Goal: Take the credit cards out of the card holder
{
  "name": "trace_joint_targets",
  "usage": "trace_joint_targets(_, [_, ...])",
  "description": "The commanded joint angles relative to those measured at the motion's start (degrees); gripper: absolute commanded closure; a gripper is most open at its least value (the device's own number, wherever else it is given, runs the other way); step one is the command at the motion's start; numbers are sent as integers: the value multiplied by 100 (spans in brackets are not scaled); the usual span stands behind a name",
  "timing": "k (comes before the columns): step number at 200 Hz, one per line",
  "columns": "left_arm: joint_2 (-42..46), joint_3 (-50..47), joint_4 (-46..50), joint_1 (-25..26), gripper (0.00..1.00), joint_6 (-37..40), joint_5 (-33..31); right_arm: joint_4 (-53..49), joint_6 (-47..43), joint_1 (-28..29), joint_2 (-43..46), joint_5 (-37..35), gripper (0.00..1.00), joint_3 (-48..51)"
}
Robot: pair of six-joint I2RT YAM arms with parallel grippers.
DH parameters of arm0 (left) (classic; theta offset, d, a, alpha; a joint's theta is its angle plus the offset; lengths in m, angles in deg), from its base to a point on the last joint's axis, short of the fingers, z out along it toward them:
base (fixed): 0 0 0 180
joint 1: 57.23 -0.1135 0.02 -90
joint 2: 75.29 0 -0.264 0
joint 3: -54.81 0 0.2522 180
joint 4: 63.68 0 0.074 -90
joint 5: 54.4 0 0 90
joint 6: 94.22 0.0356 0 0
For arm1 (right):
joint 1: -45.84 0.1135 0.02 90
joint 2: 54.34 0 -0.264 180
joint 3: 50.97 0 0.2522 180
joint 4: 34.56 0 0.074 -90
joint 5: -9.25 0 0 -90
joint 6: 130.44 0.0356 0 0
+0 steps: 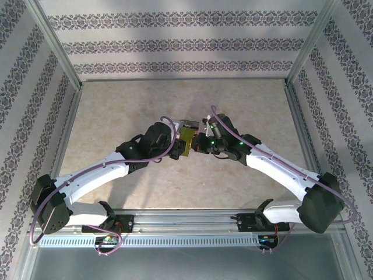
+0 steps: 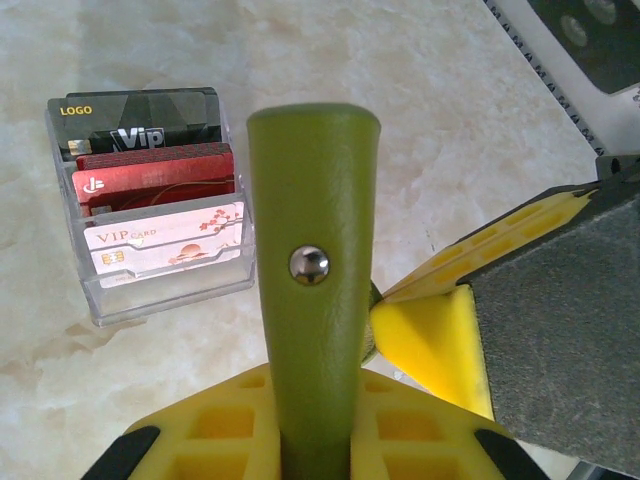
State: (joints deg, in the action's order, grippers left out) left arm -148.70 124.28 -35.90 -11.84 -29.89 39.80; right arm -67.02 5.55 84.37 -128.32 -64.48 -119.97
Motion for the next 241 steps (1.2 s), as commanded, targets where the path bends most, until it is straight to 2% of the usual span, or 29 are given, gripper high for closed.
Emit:
trace_joint_targets(1, [133,233,-67,93,100,72,-176,-452,-167,-11,72,-394,100,-30])
trace_joint_targets(98, [222,274,5,93,100,-15,-280,-695,-304,-213,270,-470,100,103])
trace_joint_targets(241, [306,271,-188,93,100,-132,-70,-832,-512,-553,384,-467,100,362])
